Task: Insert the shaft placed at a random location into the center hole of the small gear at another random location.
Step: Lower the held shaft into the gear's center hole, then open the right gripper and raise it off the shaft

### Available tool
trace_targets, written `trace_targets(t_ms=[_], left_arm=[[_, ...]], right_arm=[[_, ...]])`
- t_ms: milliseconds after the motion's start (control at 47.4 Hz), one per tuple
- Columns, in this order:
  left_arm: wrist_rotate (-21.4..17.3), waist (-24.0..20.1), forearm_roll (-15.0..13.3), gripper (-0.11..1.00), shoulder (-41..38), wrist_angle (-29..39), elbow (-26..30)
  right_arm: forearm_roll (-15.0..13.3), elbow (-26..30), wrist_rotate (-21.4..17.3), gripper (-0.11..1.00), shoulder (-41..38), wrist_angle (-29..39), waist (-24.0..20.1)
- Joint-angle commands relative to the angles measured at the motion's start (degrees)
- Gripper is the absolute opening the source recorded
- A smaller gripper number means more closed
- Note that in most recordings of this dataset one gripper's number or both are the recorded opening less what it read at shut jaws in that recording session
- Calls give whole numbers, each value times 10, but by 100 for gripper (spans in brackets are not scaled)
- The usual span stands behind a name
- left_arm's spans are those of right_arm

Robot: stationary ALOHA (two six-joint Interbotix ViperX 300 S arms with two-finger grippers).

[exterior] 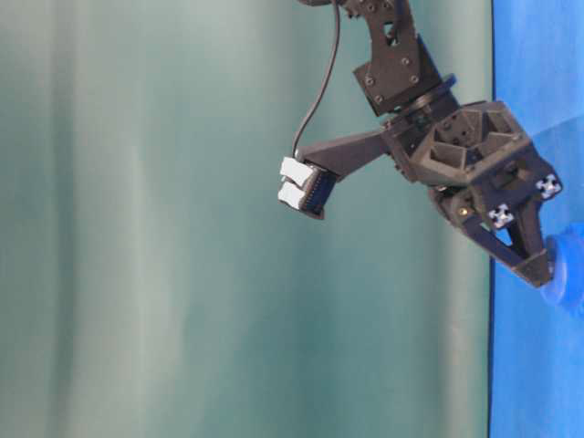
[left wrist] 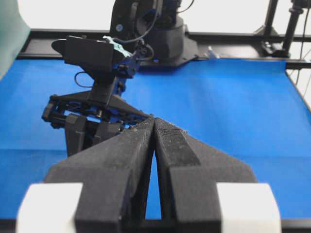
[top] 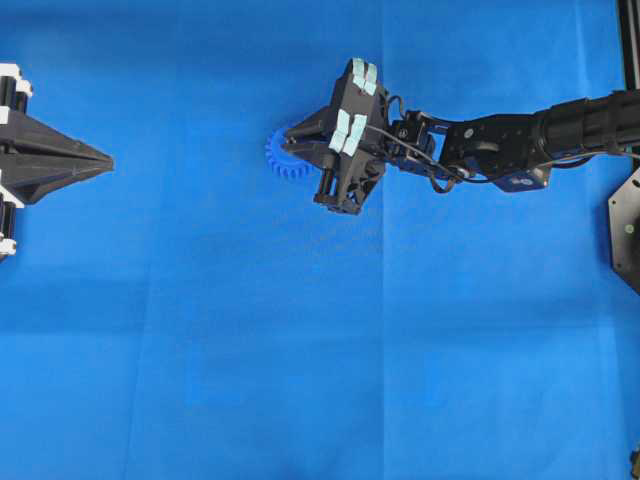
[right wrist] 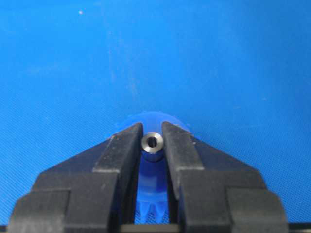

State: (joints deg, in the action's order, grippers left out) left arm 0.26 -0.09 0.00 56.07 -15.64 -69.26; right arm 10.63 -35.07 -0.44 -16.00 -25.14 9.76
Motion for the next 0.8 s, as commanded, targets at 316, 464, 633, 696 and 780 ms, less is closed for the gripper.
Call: trace_targets(t_ms=[316,464,633,696,780], left_arm=[[0,0,1,0,-3,-3,5],[0,-1,1,0,-2,-3,5],[0,0,1,0,-3,-3,5],[0,0,2,0,-3,-3,5],[0,0,1,0,-3,-3,5]], right_arm=[[-2,10,-1,3,5,-4,-2],[-3,8,0,3,5,-4,-4],[-3,11,0,25,5,-3,-3],[-3,11,-1,41,6,-3,-4],[-3,12,-1,66,11,0,-4]])
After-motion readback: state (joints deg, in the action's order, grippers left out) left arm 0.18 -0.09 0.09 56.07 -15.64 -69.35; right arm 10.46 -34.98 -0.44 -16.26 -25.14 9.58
